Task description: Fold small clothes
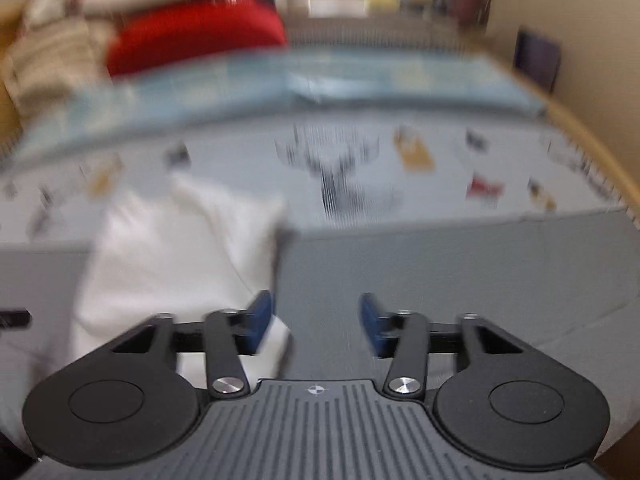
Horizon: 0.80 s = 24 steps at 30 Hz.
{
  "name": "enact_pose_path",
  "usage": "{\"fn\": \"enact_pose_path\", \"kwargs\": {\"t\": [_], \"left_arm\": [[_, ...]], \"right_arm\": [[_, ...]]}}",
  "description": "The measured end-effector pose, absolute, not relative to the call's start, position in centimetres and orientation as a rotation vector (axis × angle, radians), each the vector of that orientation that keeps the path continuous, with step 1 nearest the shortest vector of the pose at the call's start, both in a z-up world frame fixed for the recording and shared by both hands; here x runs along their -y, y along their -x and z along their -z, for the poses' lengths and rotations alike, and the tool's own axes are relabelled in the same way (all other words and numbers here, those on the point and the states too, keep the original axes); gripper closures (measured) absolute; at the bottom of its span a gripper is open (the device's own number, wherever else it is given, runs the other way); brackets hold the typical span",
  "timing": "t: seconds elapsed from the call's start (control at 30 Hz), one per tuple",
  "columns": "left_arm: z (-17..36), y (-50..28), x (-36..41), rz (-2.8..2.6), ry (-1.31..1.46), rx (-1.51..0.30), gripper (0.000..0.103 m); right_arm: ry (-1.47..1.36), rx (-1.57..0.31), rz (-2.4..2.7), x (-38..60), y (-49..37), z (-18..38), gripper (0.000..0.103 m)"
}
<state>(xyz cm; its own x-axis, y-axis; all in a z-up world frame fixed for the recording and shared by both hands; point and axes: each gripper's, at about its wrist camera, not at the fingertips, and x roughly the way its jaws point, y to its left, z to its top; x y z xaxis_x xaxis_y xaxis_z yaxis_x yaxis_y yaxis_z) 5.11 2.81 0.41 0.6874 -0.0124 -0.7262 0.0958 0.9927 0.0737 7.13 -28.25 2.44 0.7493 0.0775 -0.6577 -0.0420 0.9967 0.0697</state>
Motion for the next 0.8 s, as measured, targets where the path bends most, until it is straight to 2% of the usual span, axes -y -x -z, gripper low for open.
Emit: {"fn": "enact_pose_path", "kwargs": {"t": [0.07, 0.17, 0.3, 0.43, 0.8], "left_arm": [[-1.1, -1.8, -1.7, 0.052, -0.093, -0.74, 0.014], [-0.5, 1.9, -0.2, 0.049, -0.044, -0.711, 0.014], [1.6, 3.4, 1.2, 0.048, 0.028, -0.851, 0.014], [2.0, 2.7, 1.1, -0.014, 0.036, -0.878, 0.014], [2.7, 2.6, 1.8, -0.012, 0.022, -0.865, 0.014]], "right_arm": [[-0.078, -0.654, -0.062, 28.2, -3.4, -2.9, 0.024], [-0.109, -0.636, -0.091, 27.5, 0.3, -2.6, 0.023], [-0.039, -0.659, -0.113, 25.6, 3.2, -1.3, 0.022], [0.07, -0.649, -0.144, 23.7, 3.5, -1.0, 0.022], [-0.001, -0.731, -0.147, 23.0, 1.5, 0.3, 0.022]]}}
